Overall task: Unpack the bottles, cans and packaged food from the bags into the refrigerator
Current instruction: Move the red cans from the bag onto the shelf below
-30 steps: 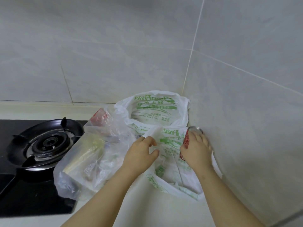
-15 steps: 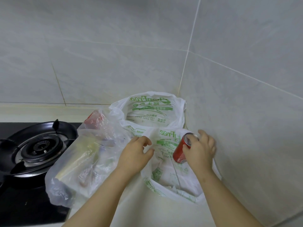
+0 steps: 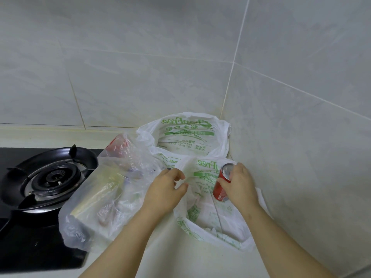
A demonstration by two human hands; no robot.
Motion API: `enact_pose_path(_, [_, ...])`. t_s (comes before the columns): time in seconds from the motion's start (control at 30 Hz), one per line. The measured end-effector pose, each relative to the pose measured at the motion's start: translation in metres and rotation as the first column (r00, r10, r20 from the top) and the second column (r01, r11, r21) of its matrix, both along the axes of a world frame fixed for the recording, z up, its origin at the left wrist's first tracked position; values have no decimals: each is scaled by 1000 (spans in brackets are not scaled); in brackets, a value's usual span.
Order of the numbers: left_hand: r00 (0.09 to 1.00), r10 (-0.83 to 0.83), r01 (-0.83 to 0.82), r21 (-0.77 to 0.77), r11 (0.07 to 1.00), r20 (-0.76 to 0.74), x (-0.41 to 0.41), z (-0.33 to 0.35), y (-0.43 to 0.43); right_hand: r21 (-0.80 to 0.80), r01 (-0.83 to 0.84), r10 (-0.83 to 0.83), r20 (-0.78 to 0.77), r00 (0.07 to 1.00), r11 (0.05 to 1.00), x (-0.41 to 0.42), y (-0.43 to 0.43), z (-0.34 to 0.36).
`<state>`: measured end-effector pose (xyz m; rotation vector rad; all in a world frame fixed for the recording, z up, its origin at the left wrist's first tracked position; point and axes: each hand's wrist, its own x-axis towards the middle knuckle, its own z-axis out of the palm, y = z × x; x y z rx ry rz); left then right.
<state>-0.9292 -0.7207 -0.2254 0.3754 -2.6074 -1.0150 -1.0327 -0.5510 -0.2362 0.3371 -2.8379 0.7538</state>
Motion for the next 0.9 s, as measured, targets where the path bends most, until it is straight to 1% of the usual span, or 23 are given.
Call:
enact_pose_path(0.07, [1000,7,-7,5,1000,-1,0,0,-1,-137,0,6,42,999,991,2,0,0])
enact_pose_path(0.13, [1000,9,-9,2,1000,2,1,1,-1,-225,-11,25,58,998,974,3,0,3])
enact_pose_path(0.17, [1000,8,-8,-2,1000,5,1,2,-1,-239,-27,48,81,996,971,2,1,5])
enact_pose_path(0.27, [1000,8,-8,-9,1000,9,0,5,0,-180,-94,124,162,979,979,1,2,7])
enact_pose_path(0.33, [1000,5,-5,-9,1000,13,0,7,2,-184,-124,160,191,969,975,2,3,4])
enact_pose_path(0.43, [1000,-5,5,-15,1000,12,0,8,6,-275,-80,126,154,980,958,6,7,-1])
enact_pose_path(0.53, [1000,-4,4,-13,1000,-4,1,8,9,-456,-8,55,91,994,890,16,11,0])
enact_pose_path(0.57, [1000,0,0,-1,1000,-13,0,8,9,-526,5,43,78,996,850,21,11,3])
enact_pose_path(0.6, [1000,8,-8,19,1000,-25,-1,7,10,-625,23,45,92,995,780,26,10,7])
enact_pose_path(0.67, [997,48,-42,91,995,-58,-3,8,12,-832,88,101,171,980,548,36,7,21])
enact_pose_path(0.7, [994,76,-64,142,988,-76,-3,9,13,-889,129,138,208,968,439,40,6,28])
enact_pose_path(0.73, [991,103,-83,203,976,-91,-4,12,14,-919,164,169,237,957,359,42,5,36])
enact_pose_path(0.8, [985,142,-98,350,932,-102,-4,17,16,-941,221,229,281,932,257,45,5,47])
enact_pose_path(0.83, [983,151,-90,436,896,-106,-4,21,17,-942,247,259,303,917,228,47,4,50])
enact_pose_path(0.9, [981,158,-55,618,784,-113,1,30,18,-934,299,310,348,885,194,50,0,54])
